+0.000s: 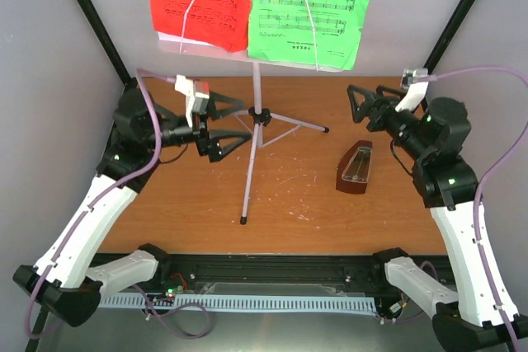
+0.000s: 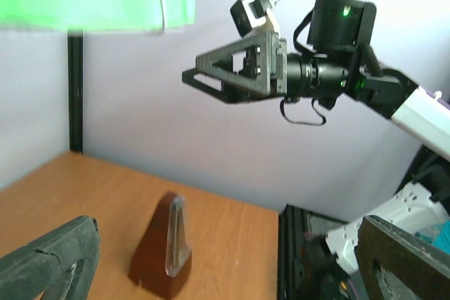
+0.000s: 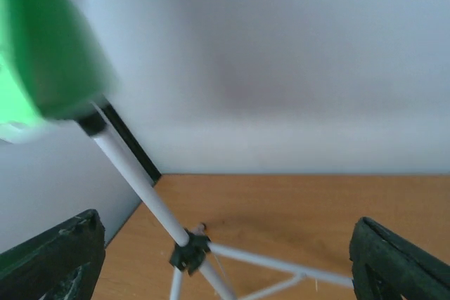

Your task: Pack up the instrument practice props

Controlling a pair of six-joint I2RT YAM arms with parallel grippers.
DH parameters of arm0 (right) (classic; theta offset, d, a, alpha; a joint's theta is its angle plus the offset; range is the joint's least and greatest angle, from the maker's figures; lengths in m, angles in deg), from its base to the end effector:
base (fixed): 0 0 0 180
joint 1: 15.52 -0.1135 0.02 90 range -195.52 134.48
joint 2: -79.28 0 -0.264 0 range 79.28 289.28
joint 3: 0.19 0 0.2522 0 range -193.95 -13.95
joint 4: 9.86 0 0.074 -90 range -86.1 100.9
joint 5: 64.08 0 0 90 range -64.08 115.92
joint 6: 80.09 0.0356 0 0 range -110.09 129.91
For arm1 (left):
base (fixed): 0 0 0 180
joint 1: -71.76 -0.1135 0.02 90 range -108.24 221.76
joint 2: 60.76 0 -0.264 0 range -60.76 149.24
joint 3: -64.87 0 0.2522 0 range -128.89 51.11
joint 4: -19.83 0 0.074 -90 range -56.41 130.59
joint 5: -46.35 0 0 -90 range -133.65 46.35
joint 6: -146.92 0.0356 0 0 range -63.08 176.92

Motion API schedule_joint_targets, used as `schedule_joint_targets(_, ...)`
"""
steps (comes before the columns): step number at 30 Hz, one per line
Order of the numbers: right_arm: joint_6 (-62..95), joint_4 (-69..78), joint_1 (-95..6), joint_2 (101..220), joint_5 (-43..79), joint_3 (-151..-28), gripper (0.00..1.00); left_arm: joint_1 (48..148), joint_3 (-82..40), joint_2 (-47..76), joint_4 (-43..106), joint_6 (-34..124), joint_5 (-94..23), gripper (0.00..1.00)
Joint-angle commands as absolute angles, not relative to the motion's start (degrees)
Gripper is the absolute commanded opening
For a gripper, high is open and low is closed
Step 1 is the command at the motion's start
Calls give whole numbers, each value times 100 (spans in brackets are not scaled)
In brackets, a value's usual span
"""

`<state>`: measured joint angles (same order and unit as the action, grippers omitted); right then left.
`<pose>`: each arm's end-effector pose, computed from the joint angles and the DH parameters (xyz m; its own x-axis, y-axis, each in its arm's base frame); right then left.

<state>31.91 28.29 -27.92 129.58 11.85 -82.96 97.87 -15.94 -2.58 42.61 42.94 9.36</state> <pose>0.1663 0.0454 0.4413 -0.2562 0.3157 -0.9136 -0.3760 0.8382 0.3951 0.1752 -0.1175 0.4346 -0.2395 -0.0445 -0.9699 0.9524 0.1834 -0.2436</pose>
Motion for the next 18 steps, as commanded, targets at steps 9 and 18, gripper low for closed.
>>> schedule_joint_targets(9,3646,2440,-2677,13954,-653,-10206,73,9786,-3011,768,3570,3224,1241,100)
schedule_joint_targets(18,3976,2184,-2679,14238,-1133,-10420,50,9784,-3073,727,3702,3239,967,100)
